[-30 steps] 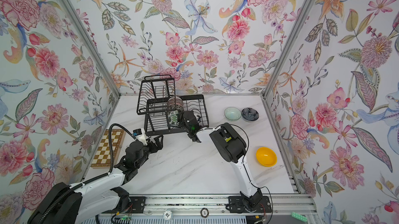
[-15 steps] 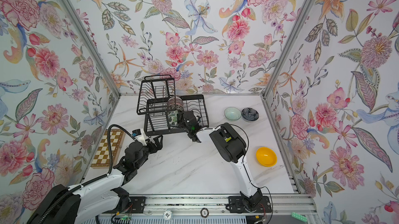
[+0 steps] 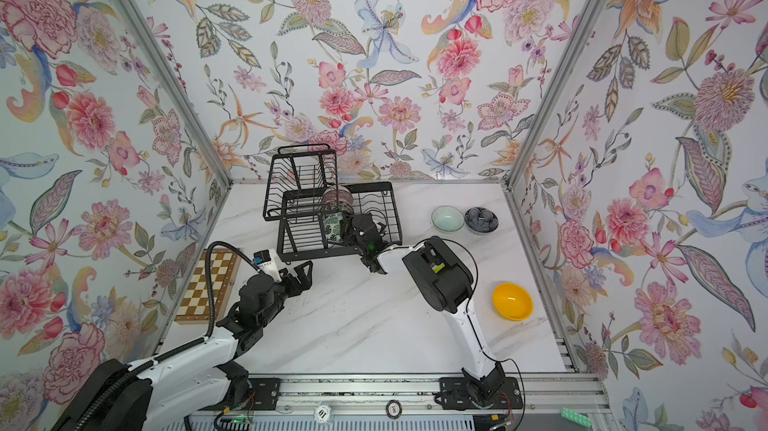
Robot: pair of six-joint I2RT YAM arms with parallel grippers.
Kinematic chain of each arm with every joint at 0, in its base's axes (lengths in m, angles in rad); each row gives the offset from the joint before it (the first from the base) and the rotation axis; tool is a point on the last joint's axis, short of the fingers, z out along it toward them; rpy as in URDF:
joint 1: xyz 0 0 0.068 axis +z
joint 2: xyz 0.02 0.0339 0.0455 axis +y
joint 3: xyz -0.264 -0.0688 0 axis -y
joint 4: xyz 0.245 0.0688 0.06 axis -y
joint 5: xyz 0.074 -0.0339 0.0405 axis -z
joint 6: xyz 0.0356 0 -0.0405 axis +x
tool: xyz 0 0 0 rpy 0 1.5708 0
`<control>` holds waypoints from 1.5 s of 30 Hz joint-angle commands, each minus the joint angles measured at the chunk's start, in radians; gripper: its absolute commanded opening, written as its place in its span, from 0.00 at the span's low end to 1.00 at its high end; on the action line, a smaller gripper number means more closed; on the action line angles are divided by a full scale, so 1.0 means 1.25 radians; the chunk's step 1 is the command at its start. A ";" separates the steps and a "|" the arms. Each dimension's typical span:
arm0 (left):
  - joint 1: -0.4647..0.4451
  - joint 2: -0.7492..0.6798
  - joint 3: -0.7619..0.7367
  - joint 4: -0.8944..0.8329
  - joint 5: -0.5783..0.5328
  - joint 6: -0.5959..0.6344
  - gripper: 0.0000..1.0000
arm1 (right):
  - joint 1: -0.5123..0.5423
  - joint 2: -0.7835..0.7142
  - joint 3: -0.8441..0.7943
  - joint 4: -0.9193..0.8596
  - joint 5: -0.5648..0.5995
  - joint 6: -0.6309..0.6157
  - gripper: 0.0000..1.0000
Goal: Load the bowls into the dish rack
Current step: 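Push the leaf bowl with the right gripper against the patterned bowls in the rack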
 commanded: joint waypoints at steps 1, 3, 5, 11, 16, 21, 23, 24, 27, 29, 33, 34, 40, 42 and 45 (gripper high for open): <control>0.007 -0.013 -0.011 -0.012 -0.011 -0.005 0.99 | 0.003 0.014 0.015 -0.014 -0.013 0.188 0.39; 0.007 -0.013 -0.010 -0.012 -0.011 -0.007 0.99 | 0.003 0.011 0.017 -0.012 -0.013 0.184 0.42; 0.006 -0.014 -0.011 -0.012 -0.011 -0.009 0.99 | 0.002 0.010 0.017 -0.010 -0.014 0.180 0.43; 0.008 -0.024 -0.010 -0.020 -0.008 -0.015 0.99 | -0.003 -0.002 0.013 -0.009 -0.019 0.169 0.47; 0.007 -0.036 -0.008 -0.034 -0.009 -0.014 0.99 | -0.004 -0.019 0.004 -0.008 -0.017 0.159 0.51; 0.007 -0.038 -0.009 -0.039 -0.005 -0.020 0.99 | -0.006 -0.027 -0.003 0.005 -0.016 0.154 0.57; 0.008 -0.042 -0.010 -0.040 -0.005 -0.022 0.99 | -0.007 -0.029 -0.006 0.009 -0.018 0.154 0.58; 0.008 -0.044 -0.010 -0.041 -0.005 -0.023 0.99 | -0.007 -0.030 -0.005 0.013 -0.017 0.154 0.59; 0.008 -0.055 -0.010 -0.051 -0.006 -0.024 0.99 | -0.008 -0.033 -0.008 0.031 -0.019 0.155 0.61; 0.007 -0.062 -0.010 -0.056 -0.007 -0.024 0.99 | -0.008 -0.039 -0.014 0.035 -0.019 0.154 0.63; 0.008 -0.072 -0.010 -0.073 -0.011 -0.025 0.99 | -0.011 -0.061 -0.037 0.045 -0.014 0.145 0.65; 0.008 -0.073 -0.010 -0.077 -0.011 -0.025 0.99 | -0.011 -0.064 -0.042 0.049 -0.013 0.145 0.66; 0.007 -0.073 -0.007 -0.088 -0.015 -0.031 0.99 | -0.013 -0.093 -0.074 0.064 -0.012 0.143 0.73; 0.008 -0.072 -0.006 -0.091 -0.015 -0.033 0.99 | -0.015 -0.100 -0.082 0.072 -0.011 0.141 0.74; 0.008 -0.071 0.000 -0.101 -0.015 -0.033 0.99 | -0.016 -0.117 -0.097 0.082 -0.012 0.142 0.75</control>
